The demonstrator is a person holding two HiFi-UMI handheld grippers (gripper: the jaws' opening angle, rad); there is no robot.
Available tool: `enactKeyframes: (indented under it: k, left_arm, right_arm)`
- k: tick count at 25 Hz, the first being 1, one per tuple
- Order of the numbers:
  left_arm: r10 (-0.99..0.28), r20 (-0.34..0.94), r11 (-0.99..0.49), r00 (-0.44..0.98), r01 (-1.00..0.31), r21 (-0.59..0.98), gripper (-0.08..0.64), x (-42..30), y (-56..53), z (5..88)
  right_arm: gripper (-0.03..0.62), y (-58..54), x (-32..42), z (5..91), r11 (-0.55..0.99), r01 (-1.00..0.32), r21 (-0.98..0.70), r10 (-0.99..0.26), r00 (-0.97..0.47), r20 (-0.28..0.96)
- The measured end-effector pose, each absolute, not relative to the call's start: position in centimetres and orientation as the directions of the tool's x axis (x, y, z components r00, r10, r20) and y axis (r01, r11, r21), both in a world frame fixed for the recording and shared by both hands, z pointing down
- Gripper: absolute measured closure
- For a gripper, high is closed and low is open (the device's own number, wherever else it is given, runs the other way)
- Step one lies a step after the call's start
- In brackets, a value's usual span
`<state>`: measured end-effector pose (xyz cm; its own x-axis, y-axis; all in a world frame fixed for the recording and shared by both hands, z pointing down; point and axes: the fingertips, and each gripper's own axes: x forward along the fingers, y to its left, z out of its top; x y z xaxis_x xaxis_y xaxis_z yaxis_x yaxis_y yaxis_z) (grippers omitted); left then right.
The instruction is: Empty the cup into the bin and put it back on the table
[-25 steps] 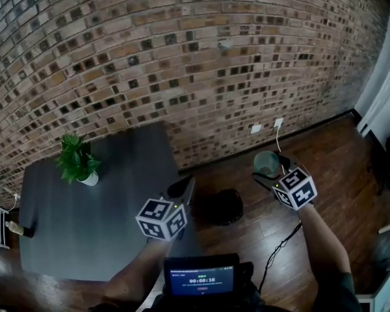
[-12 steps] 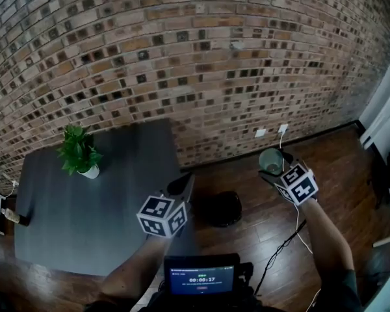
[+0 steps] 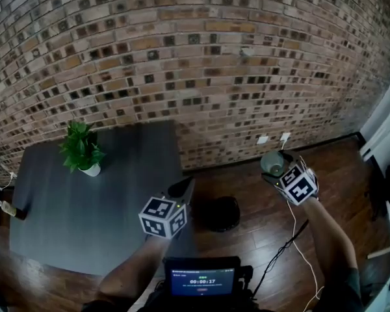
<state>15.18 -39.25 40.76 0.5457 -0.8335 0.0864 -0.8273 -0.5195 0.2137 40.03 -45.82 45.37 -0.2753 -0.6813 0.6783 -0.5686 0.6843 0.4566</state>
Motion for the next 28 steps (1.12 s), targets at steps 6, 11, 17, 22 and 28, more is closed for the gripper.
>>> enactKeyframes:
  k: [6,11,17,22,28]
  left_arm:
    - [-0.84,0.079,-0.514,0.536,-0.835,0.198,0.558,14.8,-40.1,40.7]
    - [-0.838,0.093,-0.516,0.537,-0.836,0.186,0.558,14.8,-40.7,41.0]
    - [-0.846,0.099,-0.5,0.524,-0.844,0.195,0.558,14.5,-41.2,41.0]
    - [-0.859,0.106,-0.478,0.502,-0.857,0.191,0.558,14.2,-41.9,41.1]
    - [-0.856,0.107,-0.48,0.506,-0.854,0.2,0.558,14.7,-42.4,40.9]
  right_arm:
    - [0.207,-47.0,39.7,45.4,0.697,-0.516,0.498,-0.678,-0.247,0.693]
    - [0.207,-47.8,40.0,44.9,0.692,-0.471,0.548,-0.688,-0.199,0.698]
    - [0.207,-48.6,40.3,44.7,0.699,-0.429,0.572,-0.685,-0.17,0.709]
    - [0.207,-48.8,40.1,44.6,0.703,-0.378,0.602,-0.687,-0.144,0.712]
    - [0.207,-48.9,40.1,43.8,0.705,-0.305,0.641,-0.694,-0.108,0.712]
